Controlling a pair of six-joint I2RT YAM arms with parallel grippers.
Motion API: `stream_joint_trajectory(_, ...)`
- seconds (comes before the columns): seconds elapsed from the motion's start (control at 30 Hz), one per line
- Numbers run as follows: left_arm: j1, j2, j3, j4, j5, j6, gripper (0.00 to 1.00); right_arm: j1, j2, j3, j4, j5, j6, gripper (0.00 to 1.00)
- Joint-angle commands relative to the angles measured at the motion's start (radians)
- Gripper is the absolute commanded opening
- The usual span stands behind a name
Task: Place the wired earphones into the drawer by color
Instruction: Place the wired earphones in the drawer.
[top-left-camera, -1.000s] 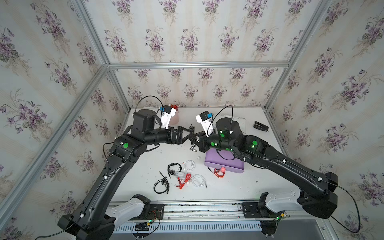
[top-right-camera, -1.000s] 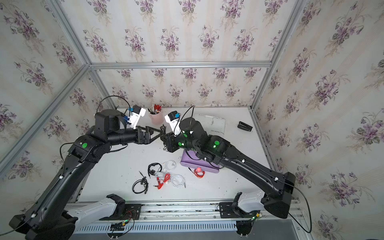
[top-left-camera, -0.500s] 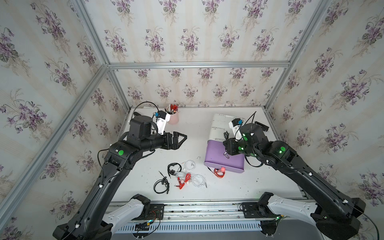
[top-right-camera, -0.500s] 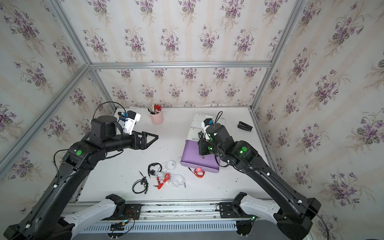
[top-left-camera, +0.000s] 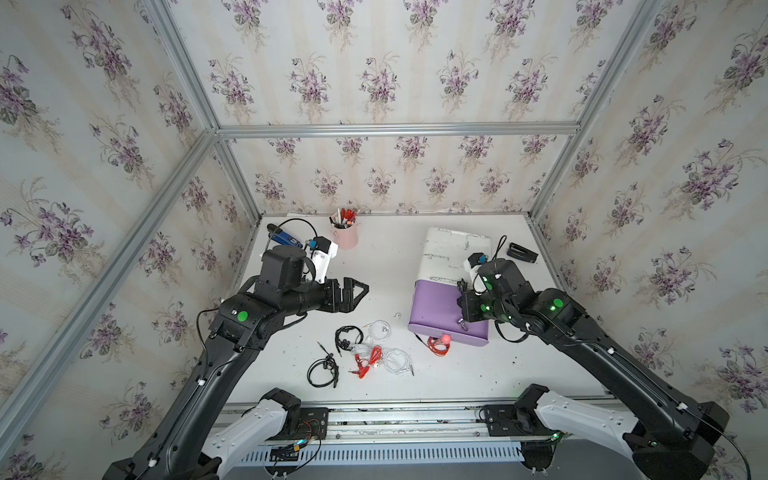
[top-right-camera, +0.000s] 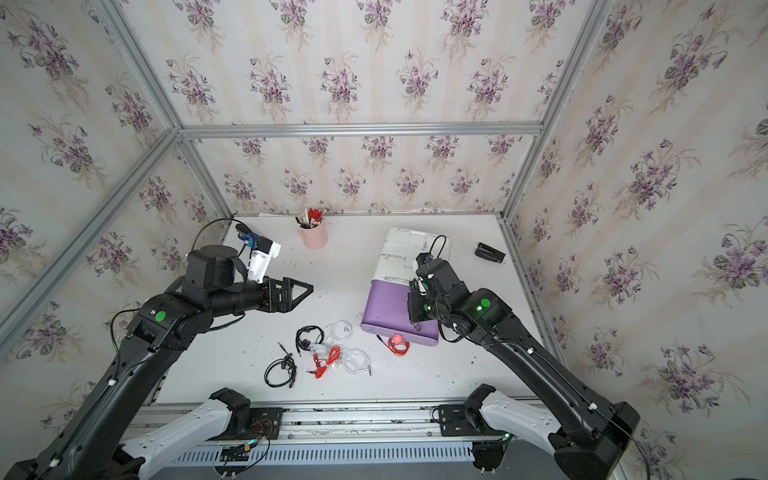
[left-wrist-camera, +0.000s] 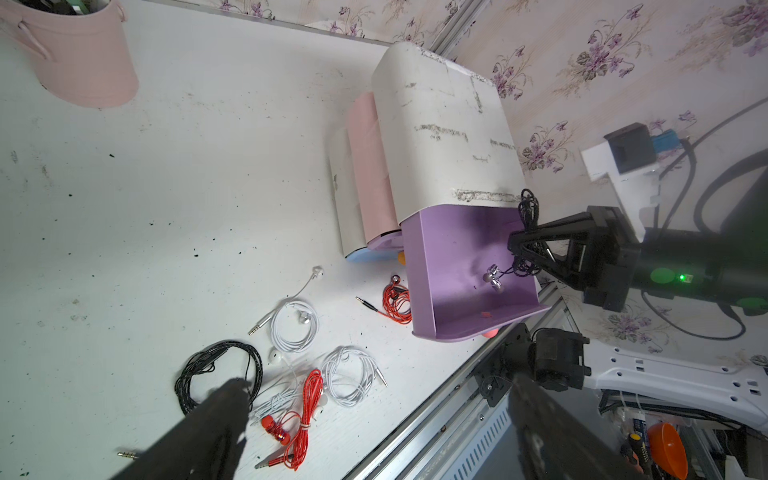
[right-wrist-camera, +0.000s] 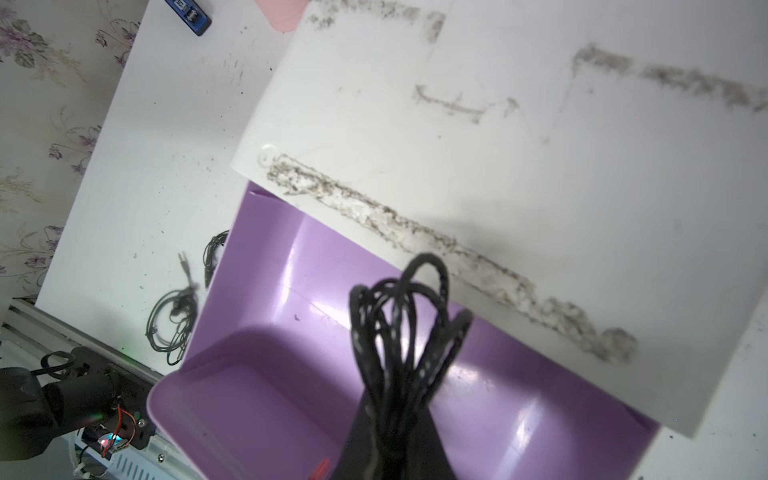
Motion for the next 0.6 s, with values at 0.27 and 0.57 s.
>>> stream_joint_trajectory(0.27, 0.000, -0.048, -0.121, -0.044, -0.080, -0.038, 0.99, -0.013, -0.047, -0.066, -0.024, 0.000, 0.019, 0.26)
stream_joint_trajectory(0.57, 0.000, -0.065, -0.245, -0.110, -0.164, -0.140, 0.99, -0.030, -0.034, -0.023, -0.014, -0.008, 0.001, 0.45)
